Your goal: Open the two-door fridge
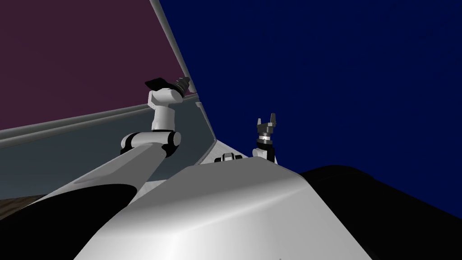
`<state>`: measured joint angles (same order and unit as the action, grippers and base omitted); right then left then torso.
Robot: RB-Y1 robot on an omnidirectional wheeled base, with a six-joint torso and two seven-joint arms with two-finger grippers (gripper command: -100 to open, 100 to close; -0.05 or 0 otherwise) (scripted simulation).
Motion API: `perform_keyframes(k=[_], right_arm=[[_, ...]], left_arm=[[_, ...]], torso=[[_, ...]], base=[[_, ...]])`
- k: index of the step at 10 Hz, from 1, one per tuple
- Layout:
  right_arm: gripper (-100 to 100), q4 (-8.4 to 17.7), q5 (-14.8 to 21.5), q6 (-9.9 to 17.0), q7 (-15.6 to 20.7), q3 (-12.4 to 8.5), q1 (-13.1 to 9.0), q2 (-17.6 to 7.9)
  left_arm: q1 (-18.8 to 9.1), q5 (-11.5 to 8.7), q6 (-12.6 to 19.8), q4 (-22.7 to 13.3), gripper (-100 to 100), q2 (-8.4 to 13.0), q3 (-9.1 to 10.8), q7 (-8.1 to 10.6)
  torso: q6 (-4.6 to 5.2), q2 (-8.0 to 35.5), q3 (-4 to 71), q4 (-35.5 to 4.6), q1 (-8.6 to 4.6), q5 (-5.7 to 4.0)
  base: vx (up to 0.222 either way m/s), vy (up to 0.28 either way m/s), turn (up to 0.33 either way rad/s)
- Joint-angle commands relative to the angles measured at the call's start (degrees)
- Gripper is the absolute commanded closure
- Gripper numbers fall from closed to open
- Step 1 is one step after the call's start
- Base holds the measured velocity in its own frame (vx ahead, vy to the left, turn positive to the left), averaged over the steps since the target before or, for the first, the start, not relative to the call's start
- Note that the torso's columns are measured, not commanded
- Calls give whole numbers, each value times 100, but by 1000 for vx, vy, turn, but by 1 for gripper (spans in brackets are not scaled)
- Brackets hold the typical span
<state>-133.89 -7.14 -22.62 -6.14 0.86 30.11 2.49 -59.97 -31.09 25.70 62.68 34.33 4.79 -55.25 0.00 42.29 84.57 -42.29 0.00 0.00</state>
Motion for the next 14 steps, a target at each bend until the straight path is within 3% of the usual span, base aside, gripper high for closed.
perform_keyframes(k=[1, 3, 5, 6, 7, 8, 11, 12, 14], right_arm=[[0, 0, 0, 0, 0, 0, 0, 0], [0, 0, 0, 0, 0, 0, 0, 0], [0, 0, 0, 0, 0, 0, 0, 0], [0, 0, 0, 0, 0, 0, 0, 0], [0, 0, 0, 0, 0, 0, 0, 0], [0, 0, 0, 0, 0, 0, -2, 0], [0, 1, 0, 1, 0, 0, -3, 0], [0, 1, 0, 1, 0, 0, -3, 0], [0, 0, 0, 1, 0, 0, -3, 0]], left_arm=[[-319, -147, 259, -285, -100, 174, 17, -229], [-495, -221, 380, -439, -100, 268, 21, -344], [-455, -219, 343, -414, -100, 250, 16, -326], [-453, -218, 342, -412, 100, 250, 16, -325], [-501, -342, 435, -237, 100, 33, -101, -352], [-501, -342, 435, -237, 100, 33, -101, -352], [-572, -528, 573, 26, 100, -291, -276, -392], [-572, -528, 573, 26, 100, -291, -276, -392], [-642, -714, 712, 289, 100, -615, -451, -433]], torso=[[1, 0, 0, 1, -1, 0], [-2, 0, 0, 0, 1, 1], [-1, -1, 0, 1, 0, 1], [-1, -1, 0, 1, 0, 0], [0, -1, 0, 0, 0, 0], [3, 50, -28, -11, 16, 4], [0, 11, -8, -4, -4, -2], [0, -3, 2, 2, -7, -1], [2, -2, 3, 3, 10, 2]], base=[[1, 7, -96], [0, 5, -60], [0, 1, -6], [0, 0, 0], [-187, 64, -77], [-261, 63, -57], [-256, 44, -47], [-212, 6, -17], [-306, 52, -72]])
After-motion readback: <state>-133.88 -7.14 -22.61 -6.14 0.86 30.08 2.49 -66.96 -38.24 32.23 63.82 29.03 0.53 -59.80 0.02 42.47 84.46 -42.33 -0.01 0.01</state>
